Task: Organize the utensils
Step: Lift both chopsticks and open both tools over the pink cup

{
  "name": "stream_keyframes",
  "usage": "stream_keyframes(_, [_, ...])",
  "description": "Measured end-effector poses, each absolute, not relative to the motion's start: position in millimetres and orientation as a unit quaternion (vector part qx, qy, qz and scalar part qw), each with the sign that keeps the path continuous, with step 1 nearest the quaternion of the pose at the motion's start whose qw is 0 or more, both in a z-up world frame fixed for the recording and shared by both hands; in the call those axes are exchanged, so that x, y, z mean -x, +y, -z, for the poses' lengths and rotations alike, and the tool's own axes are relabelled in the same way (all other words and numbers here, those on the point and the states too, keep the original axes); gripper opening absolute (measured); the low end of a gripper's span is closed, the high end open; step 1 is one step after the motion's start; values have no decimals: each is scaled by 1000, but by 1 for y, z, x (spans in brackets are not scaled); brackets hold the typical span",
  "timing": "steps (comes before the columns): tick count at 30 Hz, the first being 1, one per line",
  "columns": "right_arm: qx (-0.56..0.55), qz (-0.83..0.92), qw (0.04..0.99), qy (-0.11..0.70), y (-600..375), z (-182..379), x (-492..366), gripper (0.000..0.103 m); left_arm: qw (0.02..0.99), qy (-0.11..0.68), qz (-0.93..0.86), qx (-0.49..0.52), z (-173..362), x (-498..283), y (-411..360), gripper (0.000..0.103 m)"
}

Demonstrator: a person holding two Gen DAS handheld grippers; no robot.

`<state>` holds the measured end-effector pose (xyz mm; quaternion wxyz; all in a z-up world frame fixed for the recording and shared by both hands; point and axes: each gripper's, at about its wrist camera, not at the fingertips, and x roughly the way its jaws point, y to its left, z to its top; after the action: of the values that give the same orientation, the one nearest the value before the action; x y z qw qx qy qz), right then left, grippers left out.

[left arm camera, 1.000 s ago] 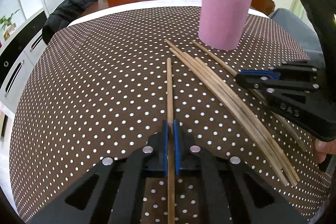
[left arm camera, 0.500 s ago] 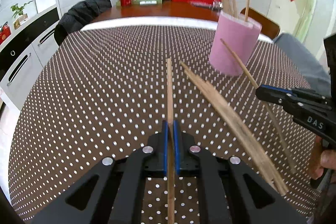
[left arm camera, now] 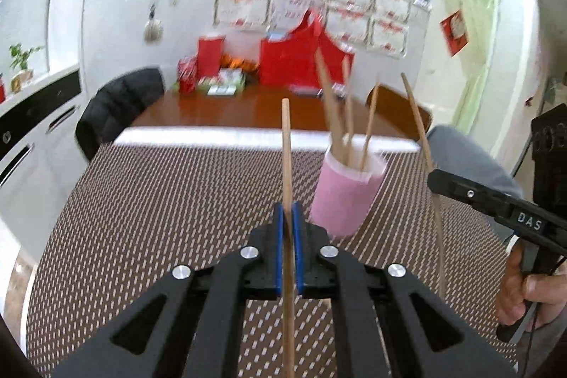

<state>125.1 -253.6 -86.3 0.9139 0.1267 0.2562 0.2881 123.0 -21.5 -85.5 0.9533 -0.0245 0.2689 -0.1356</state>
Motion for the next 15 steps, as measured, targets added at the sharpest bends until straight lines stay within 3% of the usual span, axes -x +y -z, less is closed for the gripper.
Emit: stream_keyframes(15, [-161, -276, 939, 128, -266, 4, -167, 6, 963, 90, 237, 93, 20, -180, -53, 6])
